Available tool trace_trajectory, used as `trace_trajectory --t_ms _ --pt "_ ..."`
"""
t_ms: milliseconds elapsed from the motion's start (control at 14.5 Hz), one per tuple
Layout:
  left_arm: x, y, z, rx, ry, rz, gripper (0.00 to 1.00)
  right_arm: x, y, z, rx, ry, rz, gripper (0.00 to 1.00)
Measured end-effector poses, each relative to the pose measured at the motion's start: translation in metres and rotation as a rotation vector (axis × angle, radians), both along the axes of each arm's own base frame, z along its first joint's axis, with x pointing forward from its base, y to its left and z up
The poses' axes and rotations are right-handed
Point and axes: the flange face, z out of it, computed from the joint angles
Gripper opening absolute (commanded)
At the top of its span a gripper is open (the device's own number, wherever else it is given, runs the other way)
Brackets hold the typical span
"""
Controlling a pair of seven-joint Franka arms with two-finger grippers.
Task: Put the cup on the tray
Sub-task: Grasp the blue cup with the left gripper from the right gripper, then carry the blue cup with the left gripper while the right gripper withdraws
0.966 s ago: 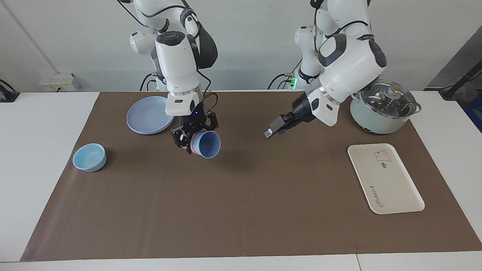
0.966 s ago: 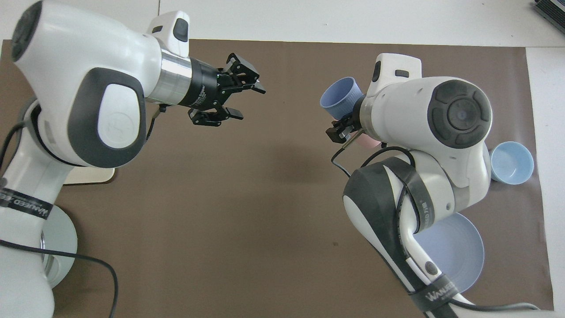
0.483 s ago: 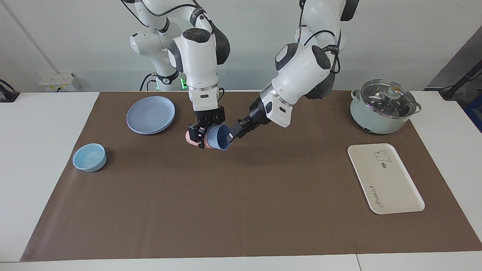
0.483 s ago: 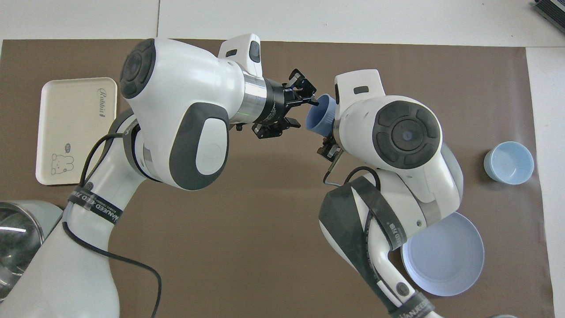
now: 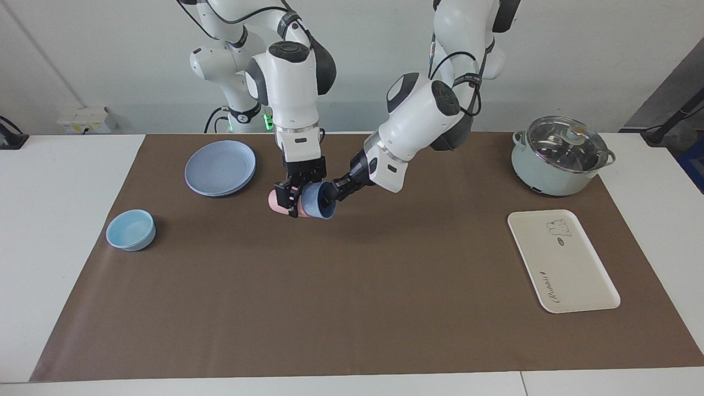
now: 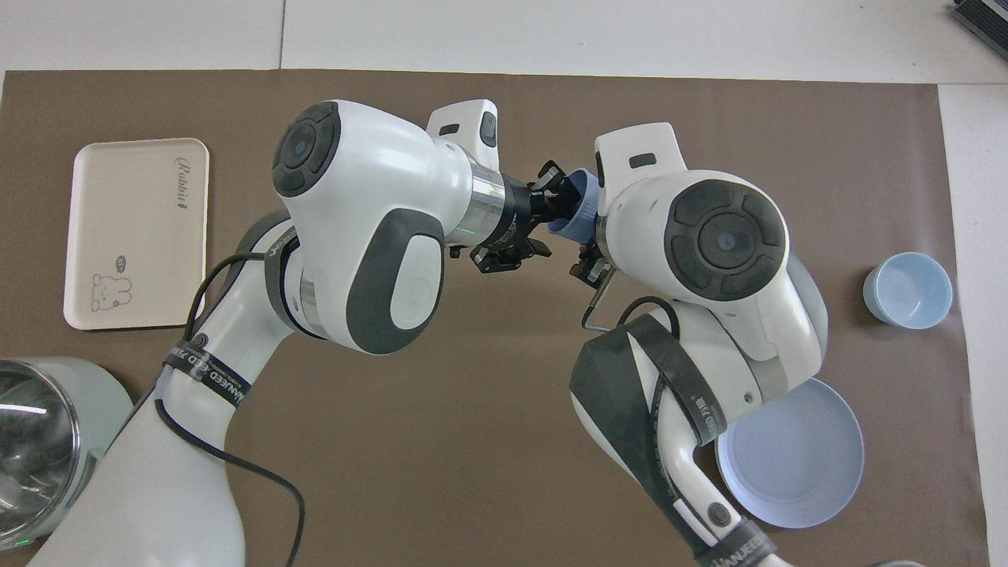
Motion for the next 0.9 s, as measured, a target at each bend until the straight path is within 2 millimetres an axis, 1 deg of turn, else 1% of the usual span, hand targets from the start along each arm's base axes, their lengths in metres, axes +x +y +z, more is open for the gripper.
trace_trajectory --t_ms 138,207,483,621,759,897 --pt "-0.002 -0.003 0.001 -0.003 -0.006 -0.002 0.02 0.000 0.000 0.000 0.000 0.000 0.001 0.00" --pt "-0.001 -0.003 0.002 -0.006 -0.012 0.002 0.00 0.000 0.000 -0.001 -0.002 0.003 0.001 0.00" --pt "0.000 -0.002 0.005 -0.008 -0.018 0.006 0.00 0.000 -0.001 -0.001 -0.002 0.001 0.000 0.00" --pt "0.003 0.002 0.008 -0.010 -0.024 0.013 0.00 0.002 -0.002 0.000 -0.002 -0.002 -0.002 0.00" --pt "0.015 0.016 0.019 -0.015 -0.041 0.031 0.00 0.005 -0.007 0.001 -0.004 -0.010 -0.009 0.00" --pt "0.030 0.039 0.033 0.012 -0.076 0.044 0.00 0.007 -0.007 -0.001 -0.007 -0.008 -0.011 0.00"
